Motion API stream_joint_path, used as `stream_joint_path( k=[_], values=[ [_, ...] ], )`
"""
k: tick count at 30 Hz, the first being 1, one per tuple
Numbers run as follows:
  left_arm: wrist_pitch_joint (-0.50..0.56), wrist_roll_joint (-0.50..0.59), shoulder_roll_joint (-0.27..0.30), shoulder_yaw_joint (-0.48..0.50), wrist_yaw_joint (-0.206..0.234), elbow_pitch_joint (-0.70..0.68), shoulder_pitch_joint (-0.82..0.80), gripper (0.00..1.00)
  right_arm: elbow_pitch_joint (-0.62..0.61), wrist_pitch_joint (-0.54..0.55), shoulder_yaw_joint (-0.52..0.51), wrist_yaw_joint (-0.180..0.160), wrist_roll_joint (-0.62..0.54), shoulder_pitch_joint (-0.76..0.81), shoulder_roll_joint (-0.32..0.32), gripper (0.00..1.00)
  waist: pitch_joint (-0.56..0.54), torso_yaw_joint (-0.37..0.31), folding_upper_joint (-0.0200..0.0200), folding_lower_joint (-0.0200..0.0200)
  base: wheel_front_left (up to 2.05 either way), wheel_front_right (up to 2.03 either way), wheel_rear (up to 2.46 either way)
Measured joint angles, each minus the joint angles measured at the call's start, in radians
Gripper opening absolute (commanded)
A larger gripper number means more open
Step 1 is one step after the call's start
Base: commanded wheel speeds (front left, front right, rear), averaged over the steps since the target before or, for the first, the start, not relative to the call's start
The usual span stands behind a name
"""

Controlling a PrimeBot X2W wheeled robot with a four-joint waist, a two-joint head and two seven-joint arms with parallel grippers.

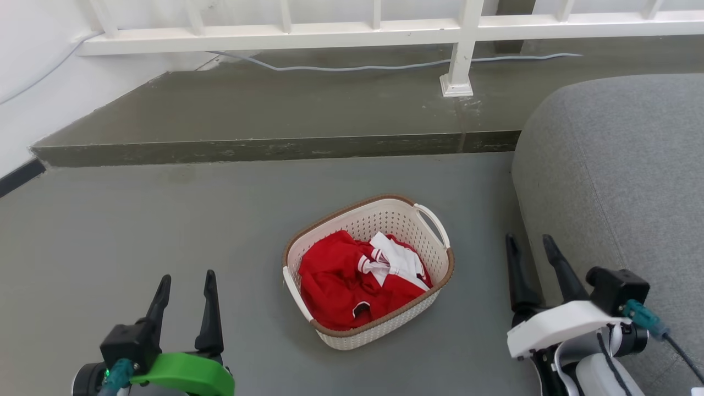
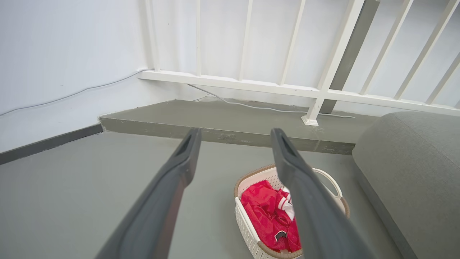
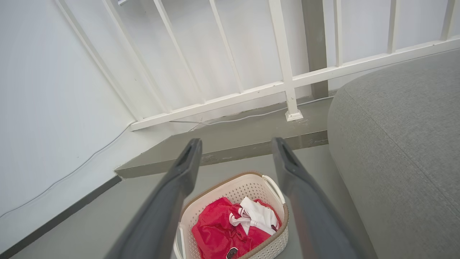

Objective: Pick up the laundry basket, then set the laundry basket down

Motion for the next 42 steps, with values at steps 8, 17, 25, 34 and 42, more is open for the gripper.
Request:
stream_joint_path(
  k=[8,17,25,34,42],
  values=[
    [-0.03,0.119,0.0,-0.015,0.016,-0.018,0.024,1.0,-0.005,-0.027,0.03,-0.013,-0.121,0.017,-0.001,1.0,-0.008,-0.002,0.0,0.0,0.0,0.0,0.0],
    [-0.045,0.174,0.001,-0.017,0.027,-0.042,0.036,1.0,-0.018,-0.049,0.044,-0.028,-0.198,0.018,-0.002,1.0,-0.009,-0.002,0.0,0.0,0.0,0.0,0.0],
    [-0.048,0.172,0.001,-0.005,0.027,-0.042,0.036,1.0,-0.019,-0.049,0.042,-0.028,-0.198,0.018,-0.002,1.0,-0.01,-0.001,0.0,0.0,0.0,0.0,0.0],
    [-0.048,0.168,0.0,-0.001,0.027,-0.042,0.036,1.0,-0.019,-0.049,0.04,-0.029,-0.198,0.018,-0.002,1.0,-0.009,-0.001,0.0,0.0,0.0,0.0,0.0],
    [-0.048,0.168,0.0,0.001,0.026,-0.043,0.036,1.0,-0.019,-0.049,0.04,-0.028,-0.198,0.018,-0.002,1.0,-0.006,0.0,0.0,-0.0001,0.0,0.0,0.0]
  ],
)
